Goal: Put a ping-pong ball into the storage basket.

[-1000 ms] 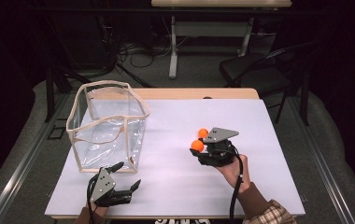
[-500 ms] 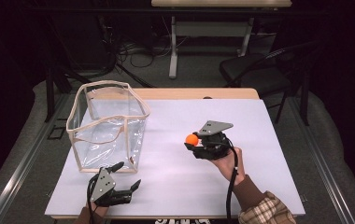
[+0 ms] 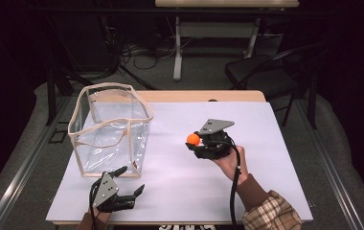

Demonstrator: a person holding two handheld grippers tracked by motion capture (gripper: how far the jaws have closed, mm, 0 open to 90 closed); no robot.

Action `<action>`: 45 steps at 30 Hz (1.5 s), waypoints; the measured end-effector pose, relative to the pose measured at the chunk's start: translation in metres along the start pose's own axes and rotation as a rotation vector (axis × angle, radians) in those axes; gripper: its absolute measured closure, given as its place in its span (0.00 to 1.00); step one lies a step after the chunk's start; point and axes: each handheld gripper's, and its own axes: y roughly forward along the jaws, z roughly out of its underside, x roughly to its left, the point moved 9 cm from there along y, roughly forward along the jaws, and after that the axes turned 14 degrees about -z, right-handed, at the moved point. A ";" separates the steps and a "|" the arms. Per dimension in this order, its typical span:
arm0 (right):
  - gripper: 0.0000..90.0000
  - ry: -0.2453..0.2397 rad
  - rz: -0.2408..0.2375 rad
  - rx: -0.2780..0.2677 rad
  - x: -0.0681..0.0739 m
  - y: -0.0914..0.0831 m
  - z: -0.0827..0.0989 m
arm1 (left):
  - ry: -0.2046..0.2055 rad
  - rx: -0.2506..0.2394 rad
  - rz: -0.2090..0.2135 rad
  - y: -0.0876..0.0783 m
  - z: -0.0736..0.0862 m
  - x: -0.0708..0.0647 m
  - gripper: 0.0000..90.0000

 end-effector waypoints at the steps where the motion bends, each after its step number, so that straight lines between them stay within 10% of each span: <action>1: 0.57 0.001 0.000 0.000 0.000 0.000 -0.001 | -0.002 0.000 0.000 0.000 0.000 0.000 0.18; 45: 0.57 -0.027 -0.039 -0.015 -0.006 0.021 -0.040 | -0.004 0.004 0.004 0.001 0.001 0.000 0.18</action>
